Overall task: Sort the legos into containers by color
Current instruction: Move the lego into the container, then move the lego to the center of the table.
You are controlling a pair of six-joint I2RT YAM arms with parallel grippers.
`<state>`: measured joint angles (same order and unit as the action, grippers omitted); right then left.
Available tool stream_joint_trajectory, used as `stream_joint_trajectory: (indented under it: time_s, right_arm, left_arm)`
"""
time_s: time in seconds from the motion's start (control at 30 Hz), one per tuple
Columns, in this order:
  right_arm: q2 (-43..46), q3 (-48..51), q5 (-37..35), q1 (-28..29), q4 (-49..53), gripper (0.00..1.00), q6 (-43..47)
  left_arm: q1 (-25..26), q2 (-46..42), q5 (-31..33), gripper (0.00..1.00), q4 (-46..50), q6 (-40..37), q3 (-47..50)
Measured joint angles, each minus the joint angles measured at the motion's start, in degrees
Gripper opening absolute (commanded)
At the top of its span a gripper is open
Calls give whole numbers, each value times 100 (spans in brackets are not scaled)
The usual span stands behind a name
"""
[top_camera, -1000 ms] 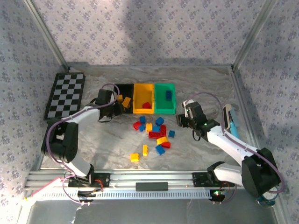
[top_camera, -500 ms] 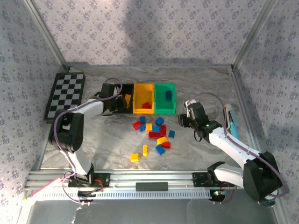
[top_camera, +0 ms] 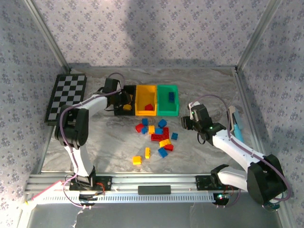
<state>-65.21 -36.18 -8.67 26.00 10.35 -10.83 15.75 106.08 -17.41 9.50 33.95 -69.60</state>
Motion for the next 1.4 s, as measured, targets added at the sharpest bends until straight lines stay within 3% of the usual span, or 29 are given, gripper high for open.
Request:
stream_joint_trajectory:
  time_s: [0.27, 0.57, 0.73, 0.87, 1.13, 1.4]
  right_arm:
    - [7, 28, 4, -15, 9, 58, 0]
    - [-138, 33, 9, -26, -35, 58, 0]
    - [-269, 33, 28, -26, -39, 58, -2]
    - [-308, 33, 48, -26, -48, 58, -2]
    - [-310, 33, 52, -26, -98, 58, -2]
    - [-321, 33, 55, -26, -103, 58, -4]
  left_arm:
    - [90, -962, 79, 27, 142, -210, 748]
    - [1091, -2055, 153, 40, 505, -1102, 1532]
    - [1582, -2046, 177, 64, 837, -1526, 1644]
    - [1875, -1864, 341, 73, 1088, -1788, 1641]
    - [1915, -1471, 896, 73, 1447, -1893, 1563]
    - [1915, -1034, 962, 75, 1521, -1650, 1132]
